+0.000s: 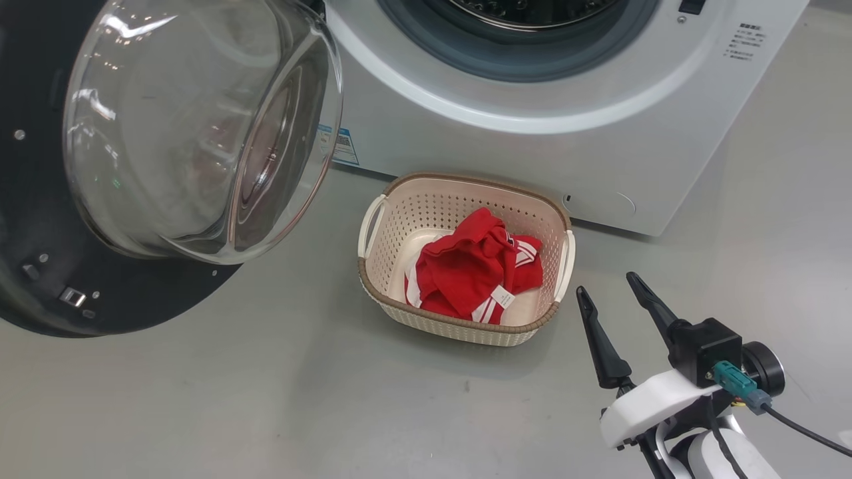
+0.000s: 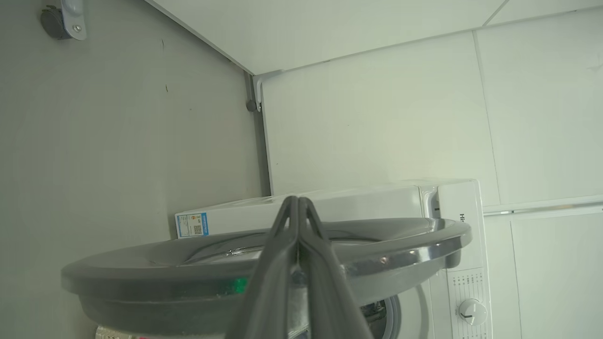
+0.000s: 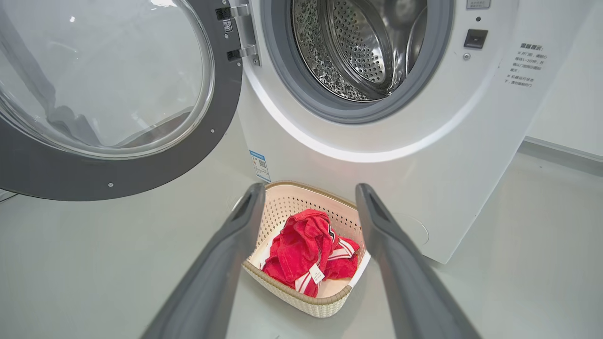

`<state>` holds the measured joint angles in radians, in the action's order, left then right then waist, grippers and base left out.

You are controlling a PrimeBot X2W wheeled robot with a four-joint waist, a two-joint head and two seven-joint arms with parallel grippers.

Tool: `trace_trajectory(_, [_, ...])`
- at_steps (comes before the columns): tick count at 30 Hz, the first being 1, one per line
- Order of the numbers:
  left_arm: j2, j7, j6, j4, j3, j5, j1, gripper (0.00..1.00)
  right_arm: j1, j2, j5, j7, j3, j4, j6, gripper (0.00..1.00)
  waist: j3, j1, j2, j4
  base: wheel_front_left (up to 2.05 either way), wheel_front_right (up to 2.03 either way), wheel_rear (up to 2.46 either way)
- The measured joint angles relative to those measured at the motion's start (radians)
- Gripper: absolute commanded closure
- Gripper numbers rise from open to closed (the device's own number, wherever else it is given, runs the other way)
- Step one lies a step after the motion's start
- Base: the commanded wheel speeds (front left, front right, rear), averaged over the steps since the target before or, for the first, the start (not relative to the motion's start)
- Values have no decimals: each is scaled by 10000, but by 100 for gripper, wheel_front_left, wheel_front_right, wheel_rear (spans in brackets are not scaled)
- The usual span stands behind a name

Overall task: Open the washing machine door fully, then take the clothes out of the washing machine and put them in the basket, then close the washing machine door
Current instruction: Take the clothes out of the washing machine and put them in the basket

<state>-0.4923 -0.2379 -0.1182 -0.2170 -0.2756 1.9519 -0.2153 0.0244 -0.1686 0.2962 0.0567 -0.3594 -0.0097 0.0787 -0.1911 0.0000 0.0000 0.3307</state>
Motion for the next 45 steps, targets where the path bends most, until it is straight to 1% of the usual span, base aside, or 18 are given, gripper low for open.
trace_trajectory(7, [12,-328,0,-384,245,19,-541,100,87,-2,0,-2,6,-23,0,0,-117,0,0,-201,0,0,0])
trace_trajectory(16, [17,-913,38,-757,621,19,-878,100,90,-29,-6,0,67,-27,2,0,-198,0,0,-243,0,0,0])
trace_trajectory(18, [15,-1103,109,-786,665,50,-950,100,90,-29,-6,0,77,-27,2,0,-213,0,0,-238,0,0,0])
trace_trajectory(23, [19,-1753,449,-750,823,311,-1092,100,94,-44,-17,0,90,-27,4,0,-247,0,0,-209,0,0,0])
trace_trajectory(27, [119,-2301,721,-640,851,790,-1138,100,104,-56,-46,2,88,-25,4,0,-256,0,0,-196,0,0,0])
trace_trajectory(31, [169,-2823,848,-589,932,951,-1139,100,139,-56,-46,4,88,-25,4,0,-261,0,0,-184,0,0,0])
trace_trajectory(38, [138,-3799,1076,-288,1402,1030,-1130,100,192,-42,-46,13,88,-23,13,0,-275,0,0,-200,0,0,0])
trace_trajectory(45, [46,-4677,1300,209,1714,1254,-1030,100,321,61,-44,21,10,23,2,0,-258,0,0,-405,0,0,0])
